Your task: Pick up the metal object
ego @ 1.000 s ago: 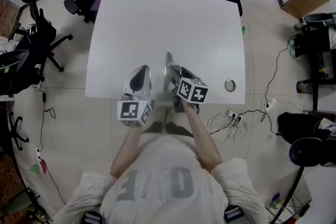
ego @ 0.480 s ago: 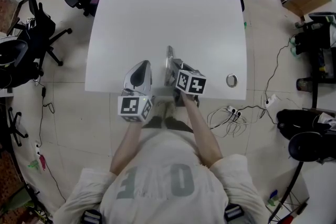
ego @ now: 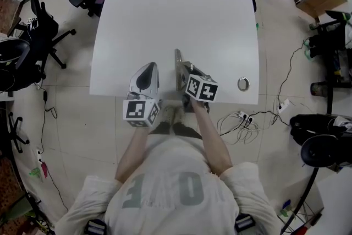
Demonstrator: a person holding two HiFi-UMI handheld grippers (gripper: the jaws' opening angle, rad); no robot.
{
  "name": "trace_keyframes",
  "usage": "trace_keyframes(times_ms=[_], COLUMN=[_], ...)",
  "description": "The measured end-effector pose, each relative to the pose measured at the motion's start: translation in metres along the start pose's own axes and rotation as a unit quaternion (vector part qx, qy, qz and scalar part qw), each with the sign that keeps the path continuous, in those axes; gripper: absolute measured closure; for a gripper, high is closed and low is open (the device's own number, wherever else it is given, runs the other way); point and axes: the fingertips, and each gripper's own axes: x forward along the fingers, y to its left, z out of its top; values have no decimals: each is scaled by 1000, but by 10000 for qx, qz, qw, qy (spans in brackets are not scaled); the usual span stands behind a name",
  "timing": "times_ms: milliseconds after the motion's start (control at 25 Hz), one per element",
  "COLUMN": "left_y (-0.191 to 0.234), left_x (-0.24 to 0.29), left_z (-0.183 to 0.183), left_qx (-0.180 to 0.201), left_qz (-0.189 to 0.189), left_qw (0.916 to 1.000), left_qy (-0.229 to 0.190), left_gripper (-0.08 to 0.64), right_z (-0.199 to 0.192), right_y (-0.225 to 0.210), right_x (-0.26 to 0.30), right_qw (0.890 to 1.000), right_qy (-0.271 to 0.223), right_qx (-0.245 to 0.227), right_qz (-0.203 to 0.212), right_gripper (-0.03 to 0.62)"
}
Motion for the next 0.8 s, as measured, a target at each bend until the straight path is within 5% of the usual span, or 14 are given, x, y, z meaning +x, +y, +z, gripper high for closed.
trace_keyframes(times_ms=[360, 600, 800], left_y=[-2, -22, -25], left_x=[4, 2, 0], left_z=[31, 86, 110], left_qx=[30, 360, 321], left_qz=[-57, -284, -306], left_qw=[9996, 9955, 9941], left_qy=[-263, -826, -990], left_gripper=[558, 558, 558], right_z=[72, 130, 143], right_y=[36, 67, 77], right_x=[-66, -143, -178], right_qw=[9916, 9688, 9536], right_qy=[-1187, -2256, -2690], right_qx=[-30, 9, 164], right_qz=[519, 1030, 1340], right_gripper=[494, 494, 495])
